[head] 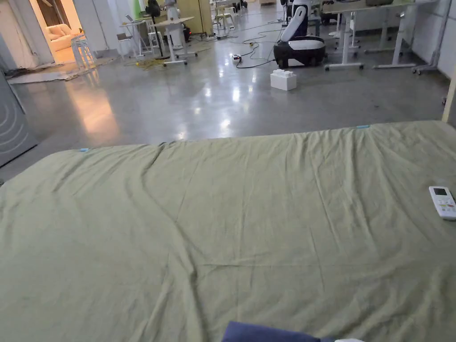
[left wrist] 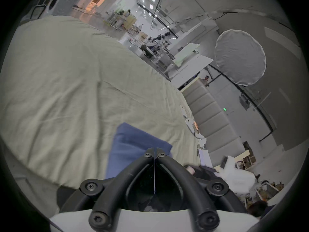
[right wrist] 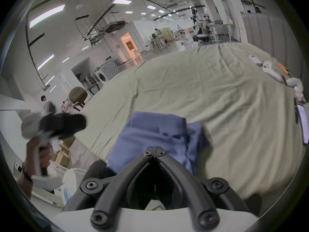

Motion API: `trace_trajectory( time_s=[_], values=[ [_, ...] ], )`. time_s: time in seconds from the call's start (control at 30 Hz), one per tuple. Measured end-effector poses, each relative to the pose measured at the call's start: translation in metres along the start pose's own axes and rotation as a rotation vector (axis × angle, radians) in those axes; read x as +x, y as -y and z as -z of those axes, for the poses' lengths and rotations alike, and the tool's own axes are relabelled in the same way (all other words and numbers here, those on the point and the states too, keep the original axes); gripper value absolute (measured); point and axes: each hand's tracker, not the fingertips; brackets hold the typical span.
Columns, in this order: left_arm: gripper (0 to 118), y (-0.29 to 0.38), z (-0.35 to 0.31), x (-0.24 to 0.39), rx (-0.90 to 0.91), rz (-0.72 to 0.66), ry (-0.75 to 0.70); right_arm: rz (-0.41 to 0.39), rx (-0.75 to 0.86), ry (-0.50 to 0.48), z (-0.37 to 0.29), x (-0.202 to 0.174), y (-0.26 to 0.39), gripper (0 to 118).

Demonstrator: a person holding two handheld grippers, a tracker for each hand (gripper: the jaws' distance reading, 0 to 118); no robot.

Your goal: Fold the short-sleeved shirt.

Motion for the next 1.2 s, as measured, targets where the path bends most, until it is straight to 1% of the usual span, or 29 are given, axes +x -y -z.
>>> trace_trajectory(
  time_s=[0.03,0.07,0.1,0.13,0.17,0.2,0.23,0.27,0.3,0.33,0.43,0.47,0.53,0.57,0.6,0.63,0.67,0.7,0.73,0.77,0.8,0.83,0.9,1.0,1.1,1.13,1.17,1.2],
  values=[
    [1,0.002,0.0,-0.005,-0.007,0.001,-0.017,-0.051,-0.159,0.176,0.026,0.003,0.002,0],
    [1,0.006,0.001,-0.007,-0.01,0.006,-0.029,-0.107,-0.366,0.238,0.052,0.012,0.013,0],
    [1,0.009,0.003,-0.01,-0.015,0.014,-0.035,-0.073,-0.26,0.158,0.054,0.021,0.02,0],
    [6,0.011,0.008,-0.014,-0.026,0.015,-0.036,0.06,-0.108,0.123,0.041,0.027,0.017,0],
    [17,0.012,0.017,-0.02,-0.046,0.004,-0.04,0.183,-0.182,0.128,0.035,0.03,0.015,0],
    [35,0.014,0.023,-0.024,-0.066,-0.008,-0.038,0.205,-0.174,0.112,0.036,0.032,0.016,0],
    [64,0.016,0.034,-0.028,-0.092,-0.033,-0.024,0.168,-0.172,0.109,0.042,0.036,0.019,0],
    [82,0.018,0.045,-0.032,-0.101,-0.064,0.004,0.137,-0.168,0.106,0.03,0.033,0.02,0],
    [93,0.015,0.055,-0.03,-0.117,-0.086,0.028,0.138,-0.169,0.102,0.028,0.033,0.019,0],
    [95,0.014,0.066,-0.031,-0.12,-0.099,0.03,0.165,-0.177,0.101,0.028,0.034,0.016,0],
    [95,0.009,0.097,-0.04,-0.093,-0.084,0.006,0.17,-0.208,0.123,0.032,0.027,0.01,0],
    [95,0.005,0.109,-0.043,-0.111,-0.089,0.011,0.16,-0.216,0.134,0.032,0.024,0.009,0],
    [94,0.004,0.128,-0.048,-0.183,-0.144,0.066,0.122,-0.225,0.155,0.036,0.021,0.008,0],
    [88,0.003,0.139,-0.049,-0.204,-0.167,0.098,0.119,-0.226,0.165,0.037,0.018,0.007,0],
    [76,0.006,0.148,-0.049,-0.224,-0.184,0.124,0.114,-0.226,0.176,0.038,0.015,0.007,0],
    [60,0.01,0.155,-0.048,-0.242,-0.157,0.053,0.095,-0.223,0.192,0.039,0.012,0.008,0],
    [54,0.014,0.16,-0.048,-0.25,-0.11,-0.028,0.064,-0.218,0.208,0.042,0.01,0.009,0],
    [44,0.013,0.164,-0.056,-0.257,-0.086,-0.05,0.027,-0.211,0.22,0.042,0.006,0.01,0],
    [37,0.012,0.163,-0.057,-0.254,-0.101,-0.028,-0.01,-0.207,0.233,0.044,0.002,0.011,0],
    [36,0.009,0.16,-0.058,-0.259,-0.128,-0.015,-0.041,-0.203,0.249,0.045,-0.002,0.012,0],
    [34,0.007,0.161,-0.056,-0.273,-0.136,-0.031,-0.054,-0.2,0.261,0.042,-0.008,0.013,0],
    [33,0.008,0.162,-0.054,-0.281,-0.128,-0.041,-0.072,-0.197,0.275,0.044,-0.011,0.014,0],
    [33,0.008,0.166,-0.048,-0.298,-0.074,-0.08,-0.132,-0.184,0.306,0.046,-0.02,0.018,0],
    [33,0.011,0.166,-0.028,-0.295,0.006,-0.139,-0.292,-0.141,0.354,0.045,-0.036,0.028,0],
    [33,0.015,0.163,-0.008,-0.287,0.078,-0.2,-0.514,-0.077,0.403,0.045,-0.05,0.046,0],
    [33,0.012,0.161,-0.003,-0.289,0.079,-0.205,-0.554,-0.075,0.405,0.042,-0.053,0.048,0],
    [33,0.006,0.155,-0.002,-0.29,0.051,-0.196,-0.577,-0.044,0.39,0.034,-0.052,0.043,0],
    [33,-0.001,0.148,-0.002,-0.271,0.014,-0.18,-0.523,-0.078,0.348,0.029,-0.047,0.04,0]
  ],
)
